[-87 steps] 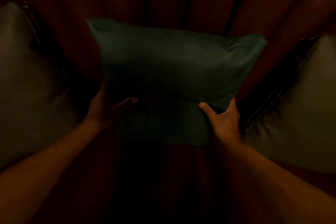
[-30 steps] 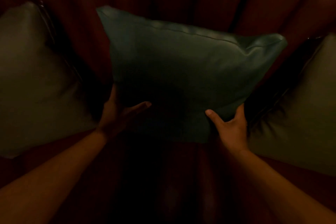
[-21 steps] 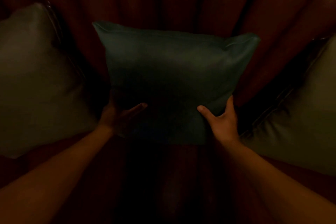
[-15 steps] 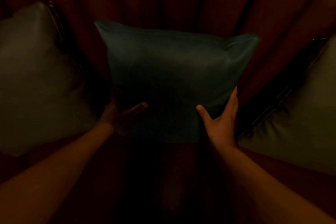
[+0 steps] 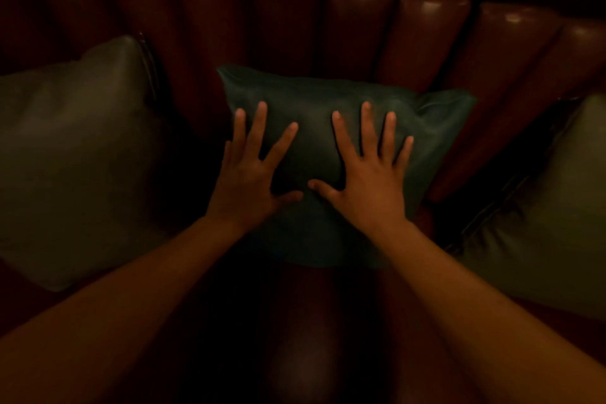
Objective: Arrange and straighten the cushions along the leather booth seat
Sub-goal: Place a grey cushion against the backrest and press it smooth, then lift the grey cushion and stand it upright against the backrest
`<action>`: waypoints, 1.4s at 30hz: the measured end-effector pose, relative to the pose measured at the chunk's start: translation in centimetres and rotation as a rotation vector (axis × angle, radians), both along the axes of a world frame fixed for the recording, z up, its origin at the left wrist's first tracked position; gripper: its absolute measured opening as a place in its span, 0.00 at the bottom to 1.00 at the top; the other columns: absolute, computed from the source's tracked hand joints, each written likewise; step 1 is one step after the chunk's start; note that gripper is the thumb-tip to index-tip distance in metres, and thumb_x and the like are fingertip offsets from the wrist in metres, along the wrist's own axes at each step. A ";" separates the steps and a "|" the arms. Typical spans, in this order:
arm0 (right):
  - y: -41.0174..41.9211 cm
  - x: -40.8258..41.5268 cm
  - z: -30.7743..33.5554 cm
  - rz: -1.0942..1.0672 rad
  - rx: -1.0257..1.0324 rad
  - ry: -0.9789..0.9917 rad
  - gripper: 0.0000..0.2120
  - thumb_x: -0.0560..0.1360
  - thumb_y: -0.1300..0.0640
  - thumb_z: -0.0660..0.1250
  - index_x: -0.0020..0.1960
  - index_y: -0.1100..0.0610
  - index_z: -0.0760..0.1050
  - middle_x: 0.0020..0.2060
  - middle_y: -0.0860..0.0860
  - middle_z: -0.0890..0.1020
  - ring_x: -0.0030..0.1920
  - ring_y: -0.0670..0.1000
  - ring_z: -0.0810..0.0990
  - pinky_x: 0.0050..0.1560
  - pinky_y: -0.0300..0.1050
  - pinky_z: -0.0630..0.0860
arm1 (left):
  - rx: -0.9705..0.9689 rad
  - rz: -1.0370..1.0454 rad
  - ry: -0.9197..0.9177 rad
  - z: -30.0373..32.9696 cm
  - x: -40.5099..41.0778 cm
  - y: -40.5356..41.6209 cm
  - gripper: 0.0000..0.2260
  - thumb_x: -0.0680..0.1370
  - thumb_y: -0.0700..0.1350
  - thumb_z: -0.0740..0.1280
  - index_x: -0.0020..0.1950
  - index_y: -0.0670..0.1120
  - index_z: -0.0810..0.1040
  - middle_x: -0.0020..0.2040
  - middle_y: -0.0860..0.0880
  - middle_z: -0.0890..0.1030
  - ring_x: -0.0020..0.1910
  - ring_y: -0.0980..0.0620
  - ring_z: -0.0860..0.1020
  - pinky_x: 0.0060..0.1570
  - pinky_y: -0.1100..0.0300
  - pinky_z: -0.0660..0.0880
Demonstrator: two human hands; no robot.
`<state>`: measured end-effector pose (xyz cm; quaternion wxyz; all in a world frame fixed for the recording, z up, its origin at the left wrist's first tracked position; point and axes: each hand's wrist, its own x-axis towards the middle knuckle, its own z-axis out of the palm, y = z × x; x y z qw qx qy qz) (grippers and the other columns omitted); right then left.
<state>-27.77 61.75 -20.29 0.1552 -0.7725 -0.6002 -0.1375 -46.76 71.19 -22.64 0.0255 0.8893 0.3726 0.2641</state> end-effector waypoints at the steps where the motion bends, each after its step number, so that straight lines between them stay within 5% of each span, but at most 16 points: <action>1: 0.4 0.0 0.1 -0.016 -0.053 0.010 0.54 0.70 0.26 0.67 0.83 0.41 0.39 0.83 0.53 0.38 0.81 0.65 0.36 0.75 0.77 0.42 | -0.020 0.001 0.030 -0.1 -0.1 0.2 0.49 0.69 0.67 0.73 0.82 0.58 0.49 0.83 0.42 0.39 0.80 0.34 0.37 0.73 0.29 0.57; 7: 1.1 0.2 -0.2 -0.038 -0.143 0.027 0.53 0.71 0.26 0.64 0.82 0.40 0.34 0.82 0.50 0.33 0.81 0.64 0.33 0.74 0.77 0.41 | -0.066 0.009 0.071 -0.1 0.4 0.4 0.54 0.68 0.62 0.77 0.82 0.61 0.43 0.82 0.46 0.34 0.80 0.37 0.34 0.72 0.29 0.60; 15: 1.0 0.4 -1.3 -0.021 -0.081 0.035 0.51 0.71 0.26 0.63 0.84 0.41 0.41 0.84 0.52 0.41 0.82 0.65 0.39 0.73 0.78 0.43 | -0.048 0.035 0.143 0.4 -0.1 -0.6 0.53 0.69 0.61 0.76 0.82 0.60 0.43 0.82 0.45 0.36 0.81 0.37 0.38 0.72 0.34 0.65; 19: 0.2 -0.1 -0.6 -0.001 -0.050 0.078 0.51 0.71 0.27 0.65 0.84 0.43 0.45 0.84 0.54 0.44 0.82 0.66 0.40 0.74 0.79 0.43 | -0.065 0.007 -0.058 2.1 -3.3 -1.8 0.45 0.73 0.57 0.72 0.83 0.55 0.49 0.83 0.45 0.43 0.82 0.38 0.43 0.74 0.35 0.61; 22: -0.2 -1.9 0.2 0.025 0.073 0.174 0.46 0.75 0.30 0.66 0.84 0.46 0.51 0.83 0.58 0.49 0.82 0.67 0.43 0.75 0.76 0.44 | -0.071 0.166 -0.332 1.4 -7.9 -2.6 0.37 0.77 0.52 0.71 0.81 0.45 0.60 0.82 0.41 0.57 0.81 0.41 0.55 0.78 0.47 0.58; 27: 1.3 -9.3 0.2 0.521 0.238 0.251 0.37 0.77 0.44 0.69 0.81 0.54 0.61 0.80 0.60 0.62 0.80 0.61 0.59 0.79 0.59 0.58 | -0.039 0.549 -0.487 -0.6 -17.2 -1.7 0.29 0.78 0.55 0.67 0.75 0.44 0.69 0.76 0.40 0.67 0.76 0.42 0.64 0.74 0.45 0.64; 31: 3.7 -16.0 0.4 0.591 0.024 0.519 0.39 0.78 0.44 0.70 0.83 0.47 0.55 0.81 0.49 0.58 0.80 0.48 0.57 0.73 0.36 0.57 | -0.074 0.635 -0.256 1.0 -22.3 -0.2 0.35 0.77 0.56 0.71 0.80 0.50 0.62 0.83 0.42 0.52 0.81 0.37 0.48 0.77 0.41 0.54; 34: 6.4 -19.9 -0.2 0.499 -0.036 0.680 0.44 0.77 0.43 0.72 0.84 0.46 0.50 0.82 0.49 0.55 0.80 0.48 0.56 0.72 0.37 0.56 | -0.037 0.582 -0.128 2.0 -25.6 0.7 0.39 0.76 0.58 0.71 0.82 0.52 0.57 0.83 0.42 0.45 0.81 0.36 0.43 0.76 0.37 0.53; 38: 9.3 -23.6 -1.3 0.370 -0.070 0.847 0.49 0.75 0.43 0.75 0.84 0.52 0.48 0.82 0.54 0.57 0.81 0.52 0.55 0.74 0.39 0.54 | -0.089 0.654 -0.309 2.1 -30.2 2.2 0.47 0.73 0.57 0.75 0.83 0.52 0.50 0.83 0.42 0.45 0.81 0.37 0.45 0.78 0.41 0.51; 42: 11.3 -25.3 -3.4 0.254 -0.083 0.973 0.51 0.74 0.43 0.76 0.84 0.53 0.48 0.81 0.55 0.58 0.81 0.55 0.58 0.79 0.51 0.59 | -0.395 0.792 -0.589 0.1 -35.8 4.5 0.57 0.67 0.59 0.79 0.83 0.49 0.43 0.83 0.45 0.50 0.81 0.45 0.52 0.79 0.47 0.55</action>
